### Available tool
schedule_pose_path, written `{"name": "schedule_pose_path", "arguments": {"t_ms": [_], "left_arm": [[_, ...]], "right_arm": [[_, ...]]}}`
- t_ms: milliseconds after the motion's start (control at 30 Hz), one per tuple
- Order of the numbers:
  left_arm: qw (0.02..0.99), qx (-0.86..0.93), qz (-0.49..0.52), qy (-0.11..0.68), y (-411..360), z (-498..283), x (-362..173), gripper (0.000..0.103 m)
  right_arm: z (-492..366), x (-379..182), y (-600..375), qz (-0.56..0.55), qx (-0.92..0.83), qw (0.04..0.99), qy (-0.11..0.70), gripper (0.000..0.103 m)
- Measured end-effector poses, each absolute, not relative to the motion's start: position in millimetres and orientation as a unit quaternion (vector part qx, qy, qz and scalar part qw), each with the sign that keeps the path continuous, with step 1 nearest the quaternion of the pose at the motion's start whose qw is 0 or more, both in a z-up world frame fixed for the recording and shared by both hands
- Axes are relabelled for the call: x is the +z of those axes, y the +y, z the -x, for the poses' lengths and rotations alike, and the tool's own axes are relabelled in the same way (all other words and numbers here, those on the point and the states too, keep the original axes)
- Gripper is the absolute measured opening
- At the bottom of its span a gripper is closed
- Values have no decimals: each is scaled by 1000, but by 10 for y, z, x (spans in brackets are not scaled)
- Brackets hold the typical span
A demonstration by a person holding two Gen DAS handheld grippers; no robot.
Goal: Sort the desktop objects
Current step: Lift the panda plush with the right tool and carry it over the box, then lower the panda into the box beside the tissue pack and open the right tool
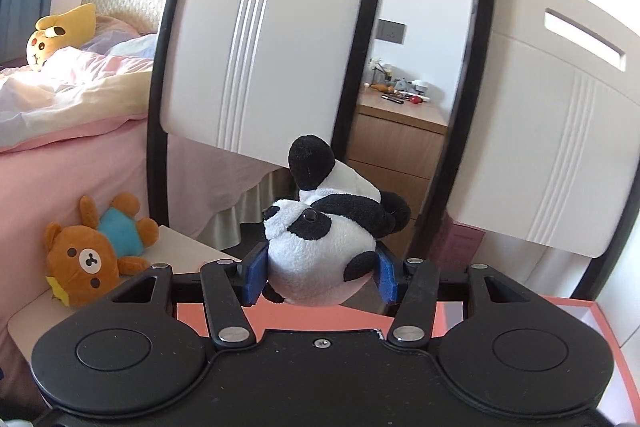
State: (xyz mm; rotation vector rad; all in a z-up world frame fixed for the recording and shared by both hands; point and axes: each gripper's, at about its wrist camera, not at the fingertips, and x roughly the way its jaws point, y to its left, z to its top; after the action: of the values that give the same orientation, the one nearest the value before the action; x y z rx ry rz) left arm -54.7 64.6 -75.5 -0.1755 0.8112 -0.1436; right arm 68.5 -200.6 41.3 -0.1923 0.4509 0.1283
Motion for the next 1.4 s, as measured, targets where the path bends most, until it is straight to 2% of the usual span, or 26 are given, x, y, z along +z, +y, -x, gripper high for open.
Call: {"name": "schedule_pose_path", "arguments": {"t_ms": [533,667,1300,1400], "left_arm": [[912,-83,69,397,159,607,-696,103],[920,-80,29,381,-129,651,-663,103],[909,-138,-18,392,-996,684,-742,103],[907,-145,-24,395,-1080,677,-759,103]], "right_arm": [[-474,259,-3240,56,-31,970,234,53],[-415,221,-3573,49,-58,967,241,53],[-103,-322,-4806,4,-138,935,326,53],[-110,-411,-4880,2,-135,929,345,49]]}}
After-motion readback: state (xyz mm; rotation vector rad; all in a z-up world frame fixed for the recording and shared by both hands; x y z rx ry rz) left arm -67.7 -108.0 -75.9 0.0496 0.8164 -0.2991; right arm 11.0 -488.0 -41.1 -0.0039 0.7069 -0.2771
